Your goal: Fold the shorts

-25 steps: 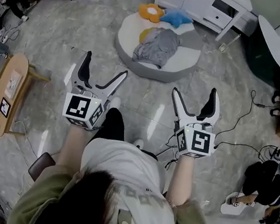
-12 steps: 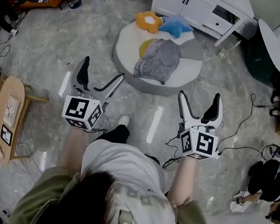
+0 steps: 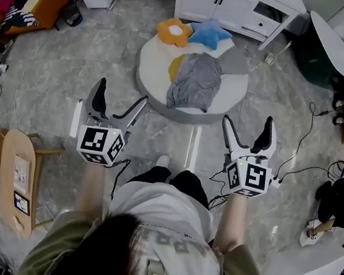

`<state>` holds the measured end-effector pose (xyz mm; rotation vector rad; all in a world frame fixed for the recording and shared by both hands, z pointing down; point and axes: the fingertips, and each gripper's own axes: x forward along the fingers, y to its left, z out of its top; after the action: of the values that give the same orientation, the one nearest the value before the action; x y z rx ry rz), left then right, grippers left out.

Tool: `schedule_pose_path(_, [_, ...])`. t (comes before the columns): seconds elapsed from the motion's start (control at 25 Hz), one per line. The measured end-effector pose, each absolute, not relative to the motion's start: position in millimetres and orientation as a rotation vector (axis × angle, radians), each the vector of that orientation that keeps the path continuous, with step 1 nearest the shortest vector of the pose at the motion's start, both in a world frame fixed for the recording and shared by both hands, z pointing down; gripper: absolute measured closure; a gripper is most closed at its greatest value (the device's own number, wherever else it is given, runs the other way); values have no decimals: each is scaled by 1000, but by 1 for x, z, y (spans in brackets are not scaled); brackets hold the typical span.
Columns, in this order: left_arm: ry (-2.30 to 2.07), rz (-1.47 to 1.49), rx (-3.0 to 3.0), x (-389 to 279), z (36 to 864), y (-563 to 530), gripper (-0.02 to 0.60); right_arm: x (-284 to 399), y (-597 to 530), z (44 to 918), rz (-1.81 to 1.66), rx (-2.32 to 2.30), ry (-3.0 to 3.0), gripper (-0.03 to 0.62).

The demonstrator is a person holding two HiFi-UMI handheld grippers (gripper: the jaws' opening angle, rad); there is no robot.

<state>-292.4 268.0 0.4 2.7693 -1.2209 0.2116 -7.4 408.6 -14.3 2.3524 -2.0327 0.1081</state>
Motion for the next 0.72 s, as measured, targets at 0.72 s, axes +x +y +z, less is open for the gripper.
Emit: schedule_pose_path(0.72, [-1204,284,2722,-194,31,153,71,70,266,23,190,2280,-2047,59])
